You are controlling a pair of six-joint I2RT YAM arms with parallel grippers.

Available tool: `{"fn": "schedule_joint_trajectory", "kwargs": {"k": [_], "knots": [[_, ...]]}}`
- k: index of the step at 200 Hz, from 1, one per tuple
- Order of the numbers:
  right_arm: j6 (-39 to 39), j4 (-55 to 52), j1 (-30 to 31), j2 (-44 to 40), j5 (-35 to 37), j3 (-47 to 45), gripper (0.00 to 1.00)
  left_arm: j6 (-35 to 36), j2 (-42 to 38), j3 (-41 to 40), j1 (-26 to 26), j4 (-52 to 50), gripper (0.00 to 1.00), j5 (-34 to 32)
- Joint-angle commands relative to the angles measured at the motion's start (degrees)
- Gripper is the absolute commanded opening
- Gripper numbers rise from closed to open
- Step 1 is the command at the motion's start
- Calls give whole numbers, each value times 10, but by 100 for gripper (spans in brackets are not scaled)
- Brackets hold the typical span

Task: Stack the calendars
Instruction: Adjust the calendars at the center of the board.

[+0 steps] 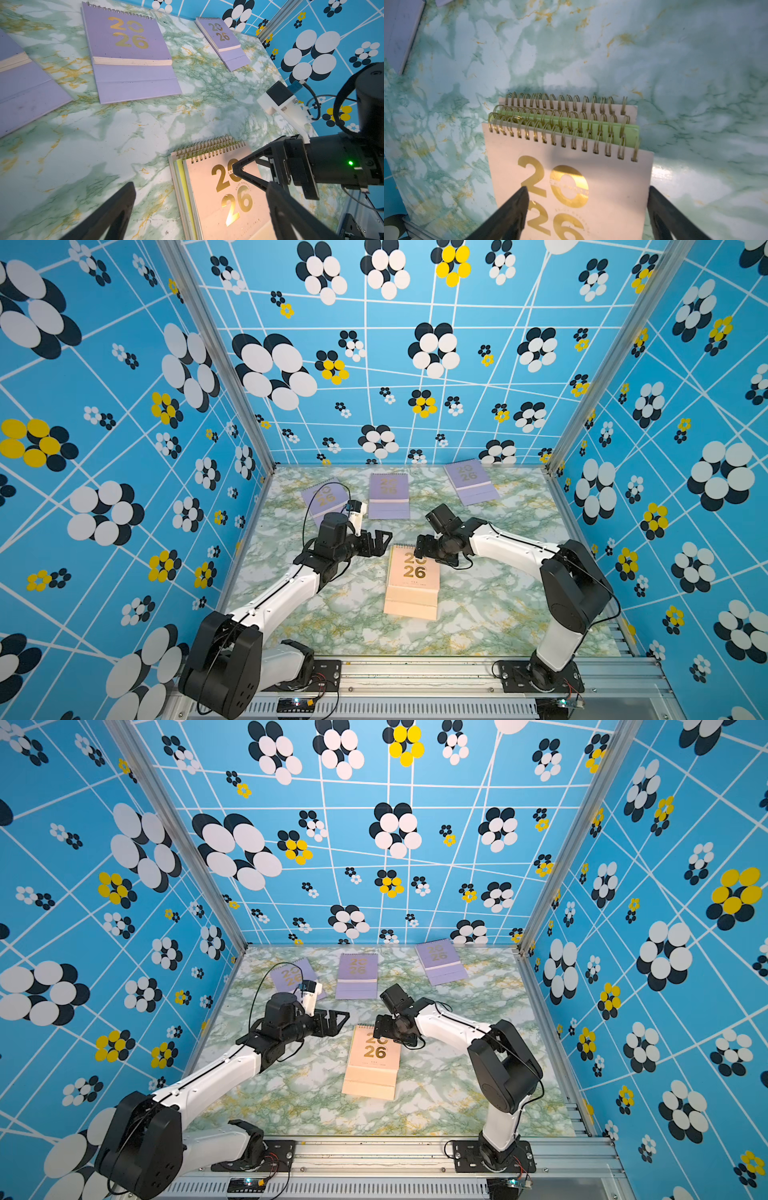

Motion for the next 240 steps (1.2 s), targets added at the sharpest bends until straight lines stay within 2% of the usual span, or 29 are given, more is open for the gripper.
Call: {"fn": "schedule_joint_trajectory", "kwargs": {"k": [1,171,240], "knots": [[-8,-3,-2,8,-4,13,89,2,-9,-11,5,2,100,8],[-9,8,-2,6,-17,16,89,-3,-10,-11,5,8,100,12],[-11,-7,-14,2,2,11,90,-3,-10,-12,5,9,100,13]]}}
